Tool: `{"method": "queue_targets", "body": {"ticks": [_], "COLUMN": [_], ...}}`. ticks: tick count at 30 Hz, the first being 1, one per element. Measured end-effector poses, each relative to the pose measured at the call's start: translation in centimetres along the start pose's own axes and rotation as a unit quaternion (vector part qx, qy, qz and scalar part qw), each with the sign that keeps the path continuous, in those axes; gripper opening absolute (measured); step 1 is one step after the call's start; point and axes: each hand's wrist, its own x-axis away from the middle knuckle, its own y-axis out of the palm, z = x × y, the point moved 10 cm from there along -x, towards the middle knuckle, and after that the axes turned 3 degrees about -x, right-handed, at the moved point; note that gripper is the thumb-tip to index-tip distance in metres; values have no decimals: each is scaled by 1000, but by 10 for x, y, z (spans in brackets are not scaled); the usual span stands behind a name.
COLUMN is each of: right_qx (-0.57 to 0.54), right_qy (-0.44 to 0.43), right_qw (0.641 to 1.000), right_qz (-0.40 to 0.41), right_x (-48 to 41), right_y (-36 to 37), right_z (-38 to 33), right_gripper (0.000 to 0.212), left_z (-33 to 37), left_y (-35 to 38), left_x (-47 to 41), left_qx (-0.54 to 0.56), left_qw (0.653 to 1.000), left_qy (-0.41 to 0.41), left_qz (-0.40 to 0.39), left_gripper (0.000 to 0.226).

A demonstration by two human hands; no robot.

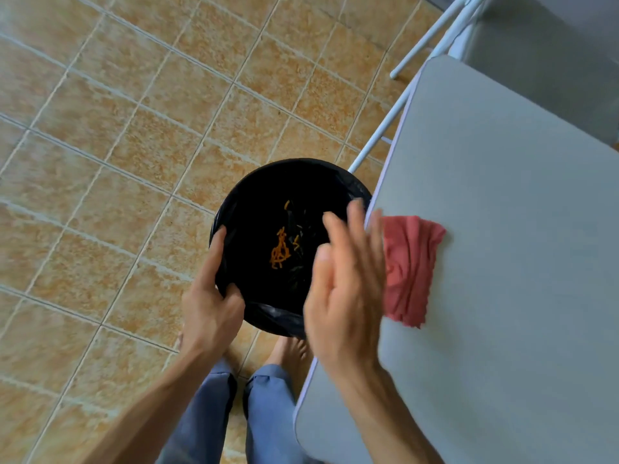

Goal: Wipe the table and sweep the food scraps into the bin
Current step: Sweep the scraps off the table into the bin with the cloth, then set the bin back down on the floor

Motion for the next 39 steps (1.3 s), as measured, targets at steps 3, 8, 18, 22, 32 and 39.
{"method": "queue_targets", "body": {"ticks": [3,8,18,22,32,39], "right_qx": [28,122,-28,-17,-68,-41], "right_qy": [-12,115,249,290,410,346], "right_qw": [996,979,936,934,898,920], "right_qz": [-85,-113,-249,-209,-141,-178], "right_x": [9,-9,0,1,6,-2], "right_y": [51,100,213,233,265,211], "right_z": [-19,22,64,94,132,85], "right_gripper": [45,70,81,76,68,56], "left_z": [-15,-61,-131,-149,-155,-113], "left_y": [-40,-100,-94,-61,-15,-27], "left_x": [-8,-27,-98,-127,-152,-127], "left_qx": [-11,16,-48,-80,-130,-232], "left_qw": [999,999,995,986,959,960], "left_qy": [8,-29,-72,-71,-85,-53], "left_qz": [36,33,-46,-124,-236,-148], "left_gripper": [90,95,83,81,88,81]}}
